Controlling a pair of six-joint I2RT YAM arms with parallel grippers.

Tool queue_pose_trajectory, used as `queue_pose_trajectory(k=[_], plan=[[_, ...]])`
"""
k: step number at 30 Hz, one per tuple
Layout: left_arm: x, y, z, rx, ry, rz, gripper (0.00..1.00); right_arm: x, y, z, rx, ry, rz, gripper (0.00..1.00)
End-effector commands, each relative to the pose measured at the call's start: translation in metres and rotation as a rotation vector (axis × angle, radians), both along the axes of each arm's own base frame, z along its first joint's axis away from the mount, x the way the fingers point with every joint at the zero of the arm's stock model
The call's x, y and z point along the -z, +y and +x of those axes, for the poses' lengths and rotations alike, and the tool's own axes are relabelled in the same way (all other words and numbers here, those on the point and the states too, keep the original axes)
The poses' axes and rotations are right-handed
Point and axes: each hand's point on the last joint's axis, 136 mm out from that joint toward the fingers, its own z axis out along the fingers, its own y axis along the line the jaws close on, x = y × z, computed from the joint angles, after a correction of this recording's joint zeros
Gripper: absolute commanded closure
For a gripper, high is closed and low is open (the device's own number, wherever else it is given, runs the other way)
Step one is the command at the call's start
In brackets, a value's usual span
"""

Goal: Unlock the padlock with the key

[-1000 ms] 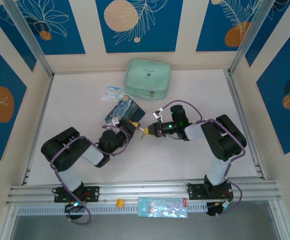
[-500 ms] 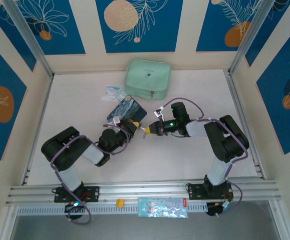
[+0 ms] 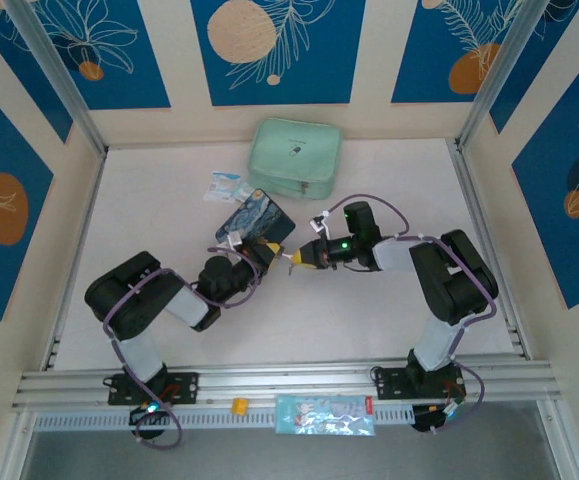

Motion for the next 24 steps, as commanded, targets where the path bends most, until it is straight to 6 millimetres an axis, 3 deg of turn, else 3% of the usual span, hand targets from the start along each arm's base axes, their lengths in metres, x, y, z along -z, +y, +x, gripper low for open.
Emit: queue_pose_trajectory(k=[1, 13, 24], plan=[[-0.011, -0.029, -0.025, 0.184, -0.017, -0.034, 1.00, -0.038, 0.008, 0.021, 0.022, -0.126, 0.042, 1.00], [-0.015, -0.031, -0.018, 0.174, -0.017, -0.049, 1.00, -0.031, 0.017, 0.015, 0.037, -0.146, 0.012, 1.00], [-0.004, 0.004, -0.002, 0.025, 0.029, -0.065, 1.00, -0.024, 0.006, -0.001, 0.021, -0.112, -0.003, 1.00]])
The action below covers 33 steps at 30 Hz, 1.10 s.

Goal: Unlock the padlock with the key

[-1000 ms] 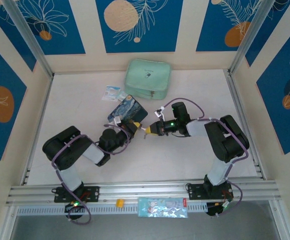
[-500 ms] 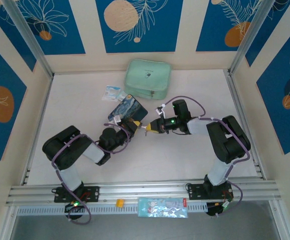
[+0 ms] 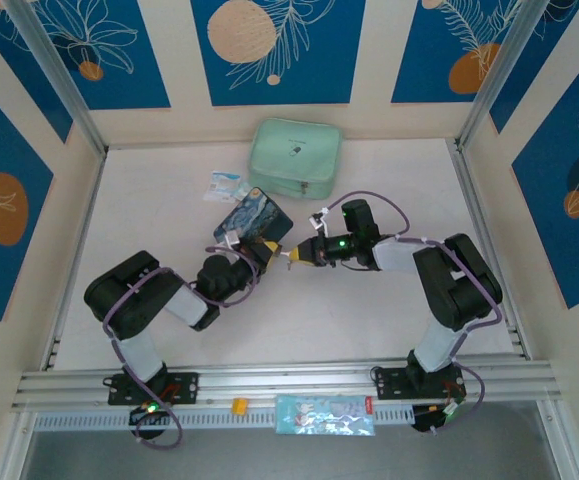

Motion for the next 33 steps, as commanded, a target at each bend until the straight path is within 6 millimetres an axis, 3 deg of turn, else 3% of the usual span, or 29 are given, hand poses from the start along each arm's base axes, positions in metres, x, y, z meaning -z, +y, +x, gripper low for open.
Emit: queue_pose_trajectory(k=[1, 11, 21, 25, 33], plan=[[-0.005, -0.002, -0.005, 0.046, 0.007, -0.048, 1.00, -0.018, 0.001, -0.005, -0.030, -0.074, 0.041, 1.00], [-0.009, -0.001, 0.000, 0.043, -0.004, -0.039, 1.00, -0.024, -0.007, -0.009, -0.024, -0.070, 0.074, 1.00], [-0.014, -0.005, 0.003, 0.048, -0.012, -0.041, 1.00, -0.028, 0.003, -0.009, 0.051, -0.001, 0.131, 1.00], [-0.015, -0.006, 0.002, 0.052, -0.013, -0.041, 1.00, -0.039, 0.009, -0.010, 0.047, -0.001, 0.153, 1.00], [-0.012, -0.001, 0.002, 0.035, -0.011, -0.036, 1.00, -0.042, -0.001, -0.017, 0.068, 0.012, 0.116, 1.00]])
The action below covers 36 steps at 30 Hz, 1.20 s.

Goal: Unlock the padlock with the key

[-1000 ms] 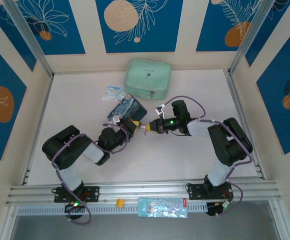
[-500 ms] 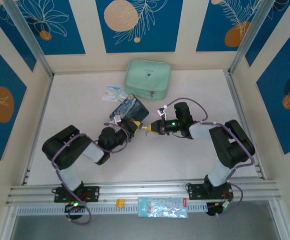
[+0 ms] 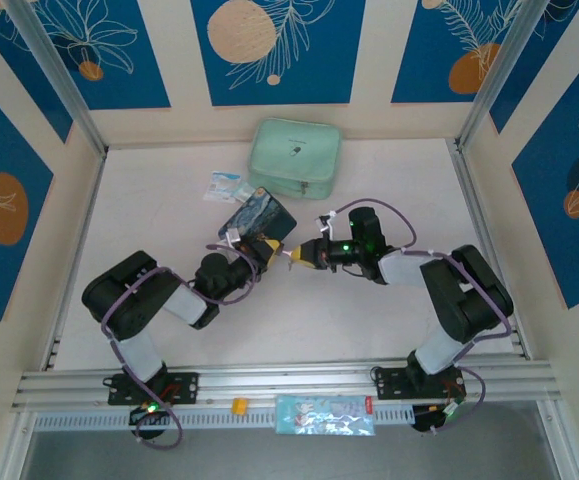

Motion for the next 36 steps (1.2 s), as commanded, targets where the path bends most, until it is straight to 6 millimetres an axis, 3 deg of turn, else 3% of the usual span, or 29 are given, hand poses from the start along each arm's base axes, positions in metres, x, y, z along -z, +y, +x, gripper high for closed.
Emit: queue_pose_trajectory(k=[1, 14, 18, 36], plan=[[0.000, 0.001, 0.000, 0.000, 0.001, 0.002, 1.00, -0.023, 0.002, -0.011, -0.044, -0.054, 0.040, 1.00], [0.002, 0.002, 0.005, -0.020, 0.000, 0.013, 1.00, -0.014, -0.011, -0.017, -0.020, -0.030, 0.018, 1.00], [0.000, 0.001, 0.006, -0.018, -0.003, 0.006, 1.00, -0.001, -0.016, -0.014, 0.008, -0.009, -0.015, 1.00], [-0.007, -0.002, 0.005, -0.007, -0.005, -0.006, 1.00, 0.007, -0.008, 0.004, 0.049, -0.008, -0.012, 1.00]])
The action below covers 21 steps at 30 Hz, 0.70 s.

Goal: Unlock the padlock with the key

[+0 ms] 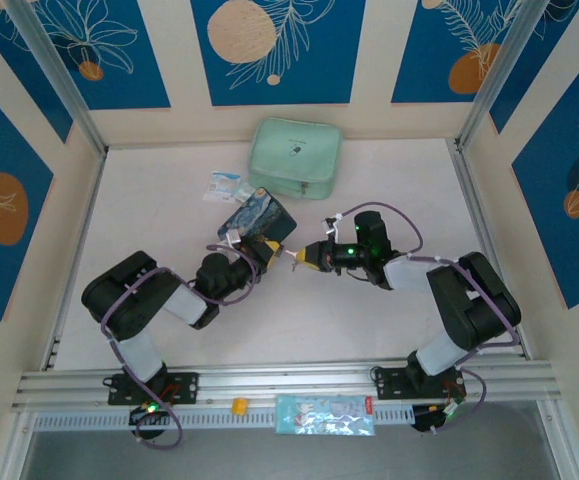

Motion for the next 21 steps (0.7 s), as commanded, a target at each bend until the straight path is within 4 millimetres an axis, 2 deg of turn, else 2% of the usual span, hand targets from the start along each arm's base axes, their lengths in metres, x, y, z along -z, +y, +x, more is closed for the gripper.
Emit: queue_pose_trajectory(k=[1, 4, 15, 21], plan=[[-0.014, -0.003, 0.004, 0.000, -0.028, -0.028, 1.00, 0.000, 0.005, 0.007, 0.003, -0.001, 0.007, 1.00], [-0.014, -0.004, 0.004, 0.001, -0.028, -0.029, 1.00, 0.002, 0.005, 0.008, 0.006, 0.001, 0.005, 1.00], [-0.012, -0.007, 0.004, 0.004, -0.029, -0.035, 1.00, -0.009, 0.011, 0.007, -0.014, -0.030, 0.030, 1.00], [-0.013, -0.009, 0.003, 0.007, -0.028, -0.041, 1.00, -0.006, 0.014, 0.007, -0.017, -0.026, 0.028, 1.00]])
